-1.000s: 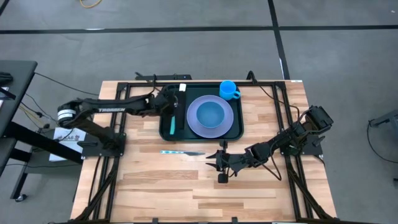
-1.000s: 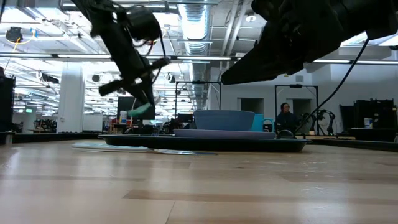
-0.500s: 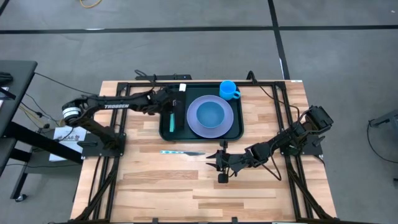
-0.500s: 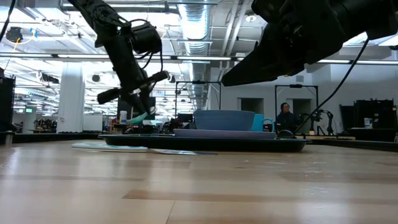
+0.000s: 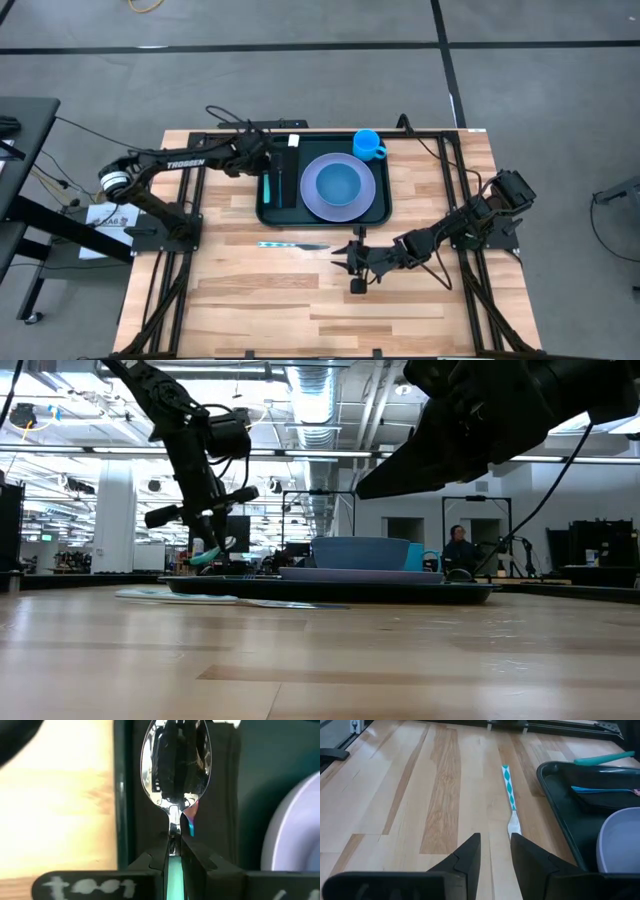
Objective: Set up tray
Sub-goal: Put the green spoon on the black napkin to the left of the blue fork
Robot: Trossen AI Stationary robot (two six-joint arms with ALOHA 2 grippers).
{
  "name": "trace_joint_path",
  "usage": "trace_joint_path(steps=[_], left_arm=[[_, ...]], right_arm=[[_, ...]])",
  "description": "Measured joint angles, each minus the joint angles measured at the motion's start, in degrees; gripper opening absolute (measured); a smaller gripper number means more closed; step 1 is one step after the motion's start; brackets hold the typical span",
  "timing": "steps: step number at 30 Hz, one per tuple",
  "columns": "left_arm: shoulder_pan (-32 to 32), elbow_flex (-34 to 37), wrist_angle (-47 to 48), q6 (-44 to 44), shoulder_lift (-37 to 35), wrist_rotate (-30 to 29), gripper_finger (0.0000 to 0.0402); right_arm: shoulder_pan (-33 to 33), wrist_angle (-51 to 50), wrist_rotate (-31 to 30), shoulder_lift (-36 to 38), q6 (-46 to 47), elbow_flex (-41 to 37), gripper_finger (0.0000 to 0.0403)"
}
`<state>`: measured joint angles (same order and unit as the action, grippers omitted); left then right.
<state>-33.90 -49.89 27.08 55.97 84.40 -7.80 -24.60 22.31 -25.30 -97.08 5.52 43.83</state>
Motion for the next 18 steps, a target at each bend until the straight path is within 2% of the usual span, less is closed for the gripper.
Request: trace_joint_path(steps=[15,18], left_arm=[[-3.0,0.0,-3.2,-2.9,0.1,-0.5,0.0018],[-3.0,0.0,-1.3,-2.9,0.1,-3.5,0.0018]], right_arm=[[0.0,-0.2,0.0,0.0,0.0,0.0,0.0100],[0.0,-0.2,0.0,0.0,0.0,0.0,0.0100]])
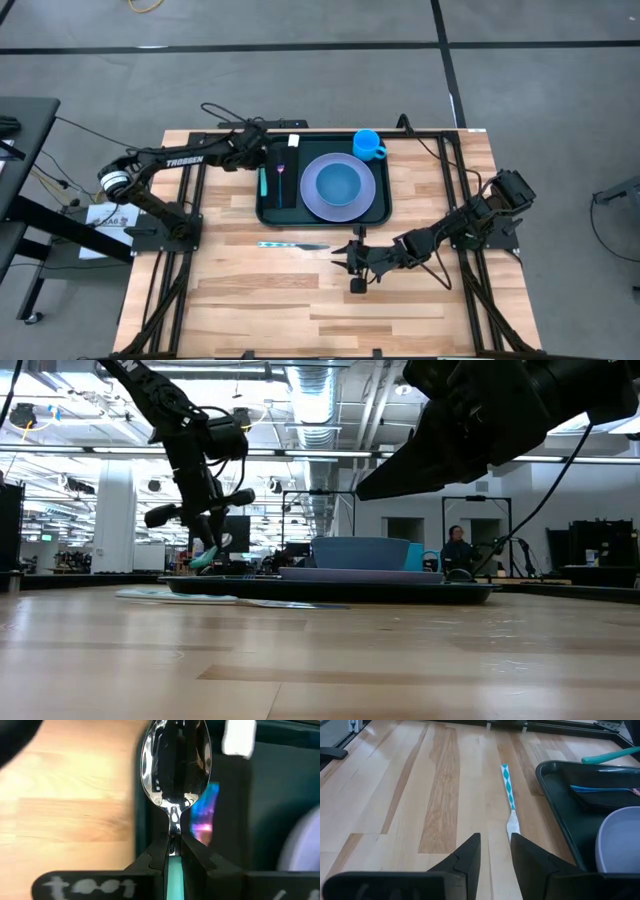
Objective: Set up tray
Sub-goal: Put the green spoon on the black napkin to the left of the blue fork
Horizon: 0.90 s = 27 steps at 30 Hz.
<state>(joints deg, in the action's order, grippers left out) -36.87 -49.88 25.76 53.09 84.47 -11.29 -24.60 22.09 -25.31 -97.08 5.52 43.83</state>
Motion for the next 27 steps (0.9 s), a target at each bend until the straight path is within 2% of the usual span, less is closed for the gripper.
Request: trace_joint_path(steps=[8,15,18,27], left_arm=[[0.7,0.0,-1.3,0.5,0.6,-0.8,0.0018],[2.1,0.1,-7.1,0.7,8.6,1.9,0.0018],[1.8,0.1,-9.1,0.8,9.6,3.1,0.0018],[1.0,0.0,-5.0,0.9,9.6,2.0,0.0018]], right_arm=[[0.0,-0.7,0.0,0.0,0.0,0.0,0.0100],[0.0,-0.7,0.0,0.0,0.1,0.0,0.0100],[0.0,-0.9,0.0,0.0,0.4,0.0,0.0100],[0.0,-0.9,0.0,0.0,0.0,0.0,0.0100]])
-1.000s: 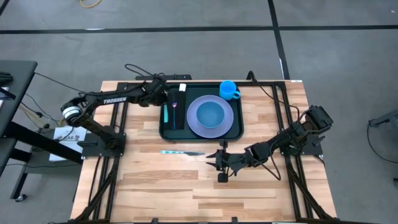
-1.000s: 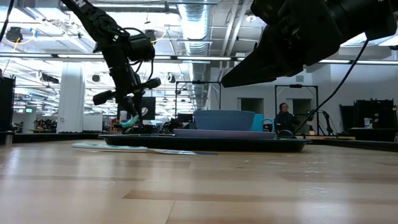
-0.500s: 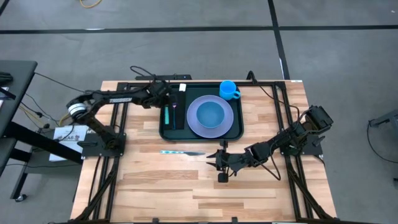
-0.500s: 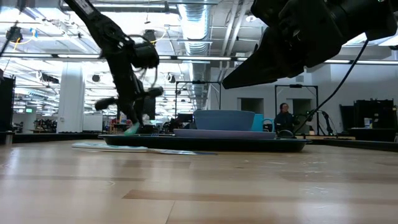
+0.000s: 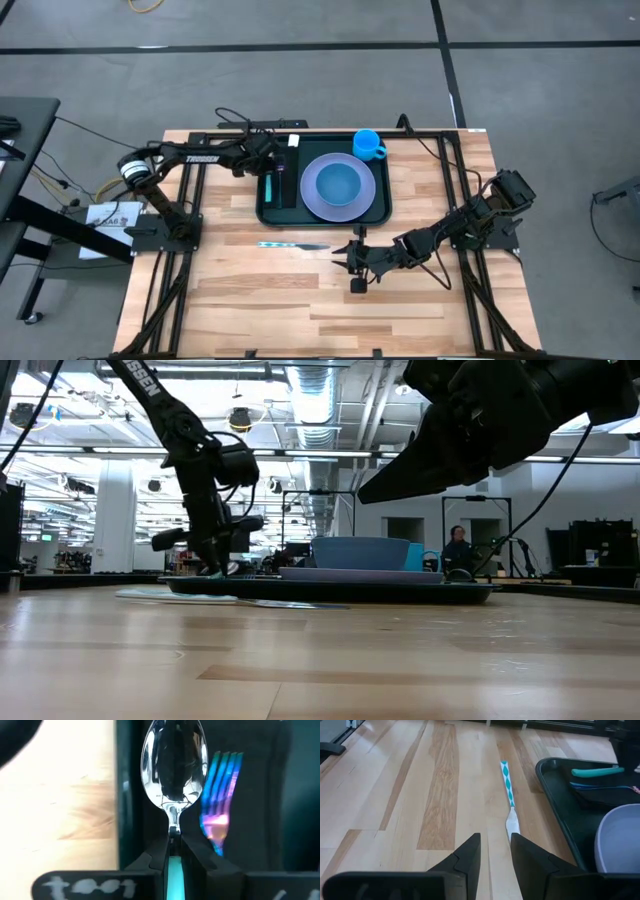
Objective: Set up tray
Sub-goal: Put the green spoon on the black napkin to the left of the blue fork
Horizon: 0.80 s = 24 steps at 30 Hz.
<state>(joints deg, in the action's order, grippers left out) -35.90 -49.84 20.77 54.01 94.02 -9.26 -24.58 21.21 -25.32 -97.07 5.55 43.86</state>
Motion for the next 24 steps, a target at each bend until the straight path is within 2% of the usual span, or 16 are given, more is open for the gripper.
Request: trace_joint_path(steps=[11,24], left_arm=[[-0.1,0.0,0.9,-1.3,0.0,2.3,0.0019],[-0.1,0.0,0.7,-1.1,0.0,2.2,0.0037]], right_arm=[[0.0,0.0,0.0,0.0,0.0,0.0,0.0100],[0.0,0.2,0.0,0.0,0.0,0.0,0.0100]])
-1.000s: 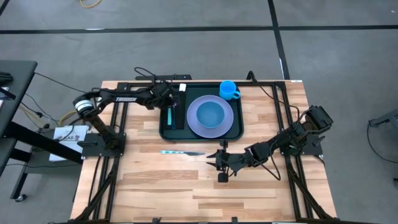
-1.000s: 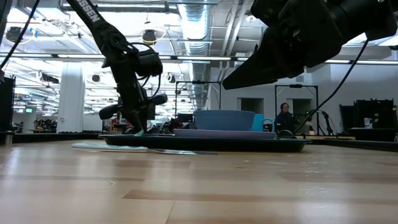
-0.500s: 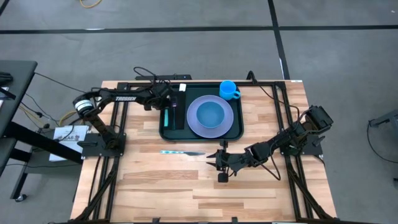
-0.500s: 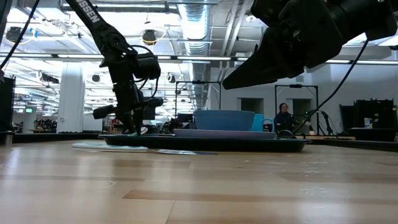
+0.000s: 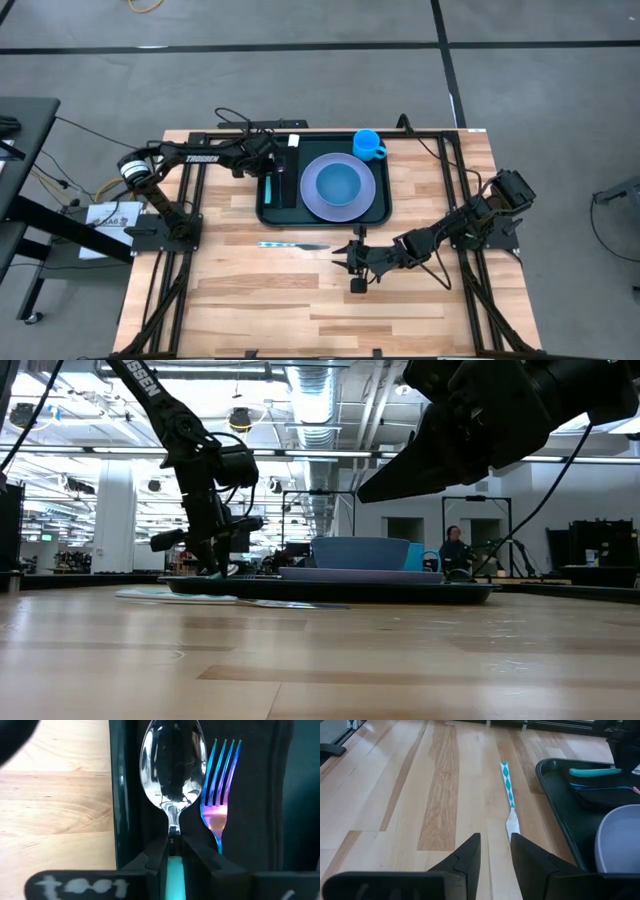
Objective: Set up tray
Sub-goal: Put the green spoon on the black napkin to the left of the blue fork
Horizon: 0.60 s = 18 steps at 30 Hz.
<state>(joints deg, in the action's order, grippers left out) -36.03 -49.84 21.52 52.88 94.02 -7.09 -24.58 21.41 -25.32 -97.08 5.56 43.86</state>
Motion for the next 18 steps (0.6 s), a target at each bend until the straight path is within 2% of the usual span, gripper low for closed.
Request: trace_joint_path(steps=[18], left_arm=[[0.0,0.0,0.0,-2.6,0.0,0.5,0.0064]], right_arm=[[0.0,0.0,0.0,0.0,0.0,0.0,0.0100]])
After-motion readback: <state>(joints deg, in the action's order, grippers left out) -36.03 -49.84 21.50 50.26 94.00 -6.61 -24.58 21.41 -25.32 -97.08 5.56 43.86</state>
